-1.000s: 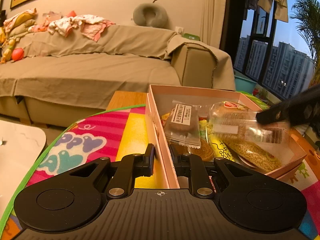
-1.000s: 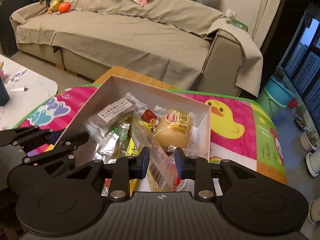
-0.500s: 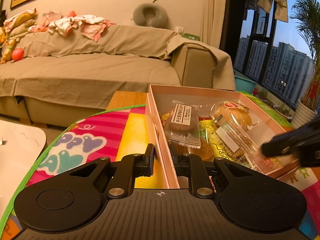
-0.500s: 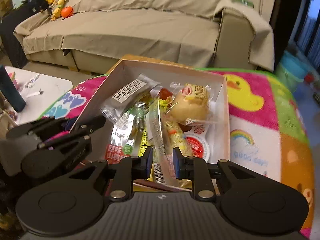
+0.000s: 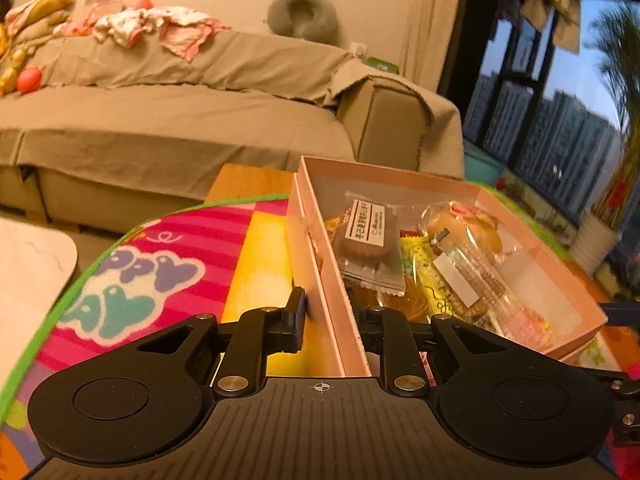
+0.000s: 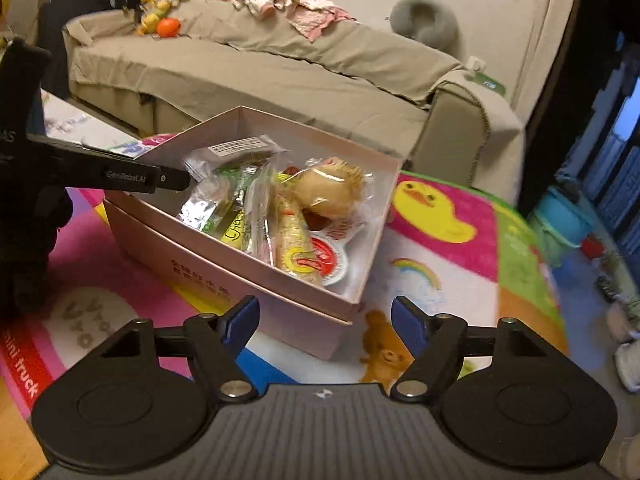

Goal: Organize objects
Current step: 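Set the pink box down on the mat with the left tool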

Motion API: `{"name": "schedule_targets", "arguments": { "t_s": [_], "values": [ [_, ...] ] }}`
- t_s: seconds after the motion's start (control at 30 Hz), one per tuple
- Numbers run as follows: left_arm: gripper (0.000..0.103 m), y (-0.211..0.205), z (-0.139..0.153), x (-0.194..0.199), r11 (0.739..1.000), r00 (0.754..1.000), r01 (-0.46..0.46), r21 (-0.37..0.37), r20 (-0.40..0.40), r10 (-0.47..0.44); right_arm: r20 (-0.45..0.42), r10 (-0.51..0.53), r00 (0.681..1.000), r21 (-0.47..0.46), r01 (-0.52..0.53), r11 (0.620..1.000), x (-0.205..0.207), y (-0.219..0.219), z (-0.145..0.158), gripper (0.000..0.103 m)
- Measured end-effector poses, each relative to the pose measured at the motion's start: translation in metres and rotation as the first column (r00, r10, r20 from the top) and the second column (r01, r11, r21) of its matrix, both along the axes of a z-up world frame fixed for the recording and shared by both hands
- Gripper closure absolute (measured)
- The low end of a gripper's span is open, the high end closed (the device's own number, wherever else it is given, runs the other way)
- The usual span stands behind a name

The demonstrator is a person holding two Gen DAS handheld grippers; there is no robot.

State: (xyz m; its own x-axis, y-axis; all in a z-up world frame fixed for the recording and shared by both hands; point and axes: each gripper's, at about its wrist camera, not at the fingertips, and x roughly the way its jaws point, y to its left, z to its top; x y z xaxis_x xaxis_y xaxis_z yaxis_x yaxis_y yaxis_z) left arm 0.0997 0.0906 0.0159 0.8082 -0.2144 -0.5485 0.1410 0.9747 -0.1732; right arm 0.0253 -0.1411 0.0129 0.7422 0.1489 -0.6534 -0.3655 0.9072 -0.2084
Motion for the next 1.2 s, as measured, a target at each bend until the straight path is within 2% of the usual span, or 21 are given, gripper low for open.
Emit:
{"name": "schedule_targets", "arguments": {
  "t_s": [0.1,0.23,0.4,0.47,0.53,0.6,0.7,0.8,0.83,0.87,0.93,1.0,1.1,1.2],
  "values": [
    [0.083,-0.012,0.007,0.008,0.996,1.000,0.016,0.085,-0.028,-0.013,-0.001,0.065,0.998,0.073,-0.065,0.995,0.006,-0.002,-0.006,0.029],
    [0.083,-0.041,0.011,0.034,0.988,0.997,0.060,0.145,-0.058,-0.052,0.052,0.083,0.995,0.088,-0.088,0.992,0.008,-0.015,-0.010,0.029],
    [0.084,-0.078,0.001,0.086,0.991,0.997,0.076,0.108,0.012,-0.078,0.098,-0.008,0.995,0.096,-0.001,0.995,0.035,-0.046,-0.007,0.029],
    [0.058,-0.087,0.000,0.108,0.987,0.999,0.040,0.158,-0.039,-0.034,0.117,-0.039,0.992,0.074,0.031,0.997,0.050,-0.052,-0.009,0.029],
    [0.044,-0.092,0.005,0.112,0.969,0.998,-0.001,0.247,-0.057,0.016,0.141,-0.034,0.989,0.048,0.027,0.998,0.059,-0.052,-0.011,0.028],
    [0.042,-0.092,0.007,0.110,0.959,0.998,-0.011,0.283,-0.049,0.026,0.168,-0.024,0.985,0.018,0.022,1.000,0.062,-0.048,-0.013,0.025],
    [0.042,-0.083,0.009,0.105,0.964,0.998,-0.035,0.264,-0.035,0.046,0.224,-0.012,0.974,-0.034,0.021,0.999,0.056,-0.040,-0.019,0.018],
    [0.041,-0.073,0.024,0.083,0.978,0.998,-0.064,0.197,0.041,0.057,0.226,-0.068,0.972,-0.030,0.076,0.997,0.047,-0.043,-0.021,0.012],
    [0.041,-0.071,0.030,0.070,0.979,0.997,-0.062,0.193,0.067,0.050,0.215,-0.097,0.972,-0.008,0.101,0.995,0.042,-0.046,-0.020,0.004],
    [0.041,-0.070,0.036,0.055,0.979,0.995,-0.062,0.196,0.093,0.044,0.203,-0.133,0.970,0.024,0.131,0.991,0.033,-0.049,-0.017,0.000],
    [0.044,-0.069,0.048,0.019,0.976,0.987,-0.072,0.206,0.155,0.040,0.168,-0.200,0.965,0.085,0.188,0.979,0.014,-0.056,-0.015,0.000],
    [0.045,-0.066,0.051,-0.027,0.978,0.981,-0.073,0.196,0.190,0.035,0.119,-0.240,0.963,0.101,0.229,0.968,-0.006,-0.056,-0.018,0.000],
    [0.045,-0.067,0.037,-0.082,0.987,0.989,-0.036,0.158,0.144,0.013,0.060,-0.252,0.966,0.145,0.242,0.960,-0.041,-0.049,-0.024,0.000],
    [0.045,-0.072,0.018,-0.114,0.987,0.995,-0.027,0.158,0.095,0.012,0.031,-0.243,0.969,0.180,0.234,0.956,-0.065,-0.038,-0.028,0.000]
  ]
}}
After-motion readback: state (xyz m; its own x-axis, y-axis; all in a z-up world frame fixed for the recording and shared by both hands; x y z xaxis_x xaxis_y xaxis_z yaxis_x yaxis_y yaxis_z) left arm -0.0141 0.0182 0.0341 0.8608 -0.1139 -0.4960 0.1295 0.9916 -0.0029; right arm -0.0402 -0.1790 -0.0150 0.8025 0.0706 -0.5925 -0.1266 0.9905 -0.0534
